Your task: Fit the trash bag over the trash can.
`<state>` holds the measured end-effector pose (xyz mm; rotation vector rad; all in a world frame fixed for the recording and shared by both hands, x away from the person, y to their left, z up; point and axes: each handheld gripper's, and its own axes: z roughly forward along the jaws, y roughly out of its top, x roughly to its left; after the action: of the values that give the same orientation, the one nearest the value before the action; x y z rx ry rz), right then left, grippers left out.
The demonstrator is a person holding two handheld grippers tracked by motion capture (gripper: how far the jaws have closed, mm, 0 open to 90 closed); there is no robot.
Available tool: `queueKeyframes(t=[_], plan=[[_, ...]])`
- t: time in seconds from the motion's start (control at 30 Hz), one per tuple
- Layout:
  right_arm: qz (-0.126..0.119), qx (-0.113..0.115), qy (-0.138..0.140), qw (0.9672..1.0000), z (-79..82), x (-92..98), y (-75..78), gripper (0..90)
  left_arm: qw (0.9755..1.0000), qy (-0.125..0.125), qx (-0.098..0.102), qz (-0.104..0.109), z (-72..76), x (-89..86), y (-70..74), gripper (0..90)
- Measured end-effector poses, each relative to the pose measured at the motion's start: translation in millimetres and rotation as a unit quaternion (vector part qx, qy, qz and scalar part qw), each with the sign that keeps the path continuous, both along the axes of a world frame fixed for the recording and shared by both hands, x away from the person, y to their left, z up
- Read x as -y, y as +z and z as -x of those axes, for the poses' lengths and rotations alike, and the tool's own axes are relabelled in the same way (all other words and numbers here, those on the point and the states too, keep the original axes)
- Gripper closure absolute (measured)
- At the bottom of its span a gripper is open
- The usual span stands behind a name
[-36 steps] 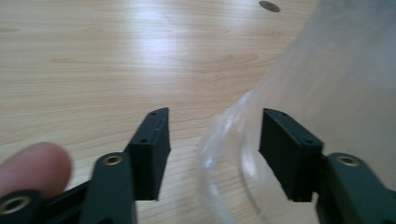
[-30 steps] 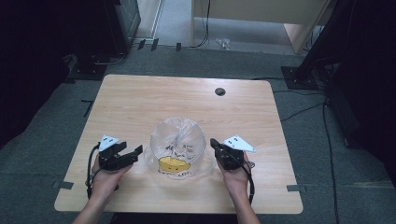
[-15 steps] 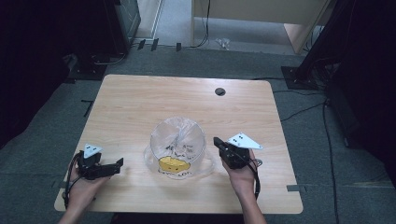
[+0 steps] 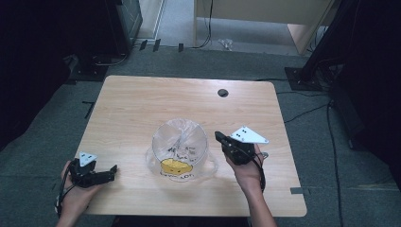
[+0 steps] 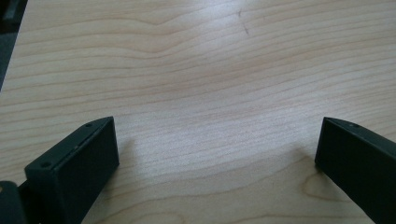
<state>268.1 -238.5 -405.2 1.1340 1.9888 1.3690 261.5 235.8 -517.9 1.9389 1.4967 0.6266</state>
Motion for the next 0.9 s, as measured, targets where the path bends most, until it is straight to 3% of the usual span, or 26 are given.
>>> queueKeyframes(t=[0.13, 0.23, 0.37, 0.5, 0.6, 0.7, 0.77, 0.83, 0.87, 0.9], plan=[[0.004, 0.013, 0.047, 0.9988, -3.4, -8.0, 15.1, 90.0, 1.0, -0.002, 0.0, -0.001, -0.2, -0.4, 0.1, 0.0], [0.015, 0.021, 0.095, 0.9951, -7.9, -18.0, 27.3, 90.0, 1.0, -0.002, -0.001, -0.001, -0.3, -0.4, 0.1, 0.0], [0.038, 0.019, 0.163, 0.9857, -15.5, -34.4, 37.2, 89.9, 1.0, -0.003, -0.001, -0.001, -0.7, -0.4, 0.1, 0.0], [0.062, 0.02, 0.224, 0.9724, -23.6, -54.5, 43.1, 89.9, 1.0, -0.004, 0.0, -0.001, -1.0, -0.4, 0.0, 0.0], [0.076, 0.018, 0.254, 0.964, -29.4, -66.0, 44.9, 90.0, 1.0, -0.005, 0.001, 0.0, -1.2, -0.3, -0.1, 0.0], [0.093, 0.013, 0.296, 0.9507, -35.4, -77.6, 44.8, 90.0, 1.0, -0.007, 0.001, 0.0, -1.7, -0.5, 0.0, 0.0], [0.107, 0.01, 0.327, 0.939, -37.4, -85.1, 44.5, 90.0, 1.0, -0.007, 0.0, 0.0, -1.9, -0.5, 0.0, 0.0], [0.125, 0.011, 0.363, 0.9233, -38.3, -94.2, 44.3, 90.0, 1.0, -0.007, 0.0, 0.0, -2.1, -0.4, -0.1, 0.0], [0.137, 0.01, 0.374, 0.9171, -37.9, -97.6, 44.1, 90.0, 1.0, -0.007, 0.0, 0.0, -2.2, -0.4, 0.0, 0.0], [0.151, 0.011, 0.39, 0.9084, -37.6, -102.5, 43.6, 90.0, 1.0, -0.008, 0.0, 0.0, -2.2, -0.4, 0.0, 0.0]])
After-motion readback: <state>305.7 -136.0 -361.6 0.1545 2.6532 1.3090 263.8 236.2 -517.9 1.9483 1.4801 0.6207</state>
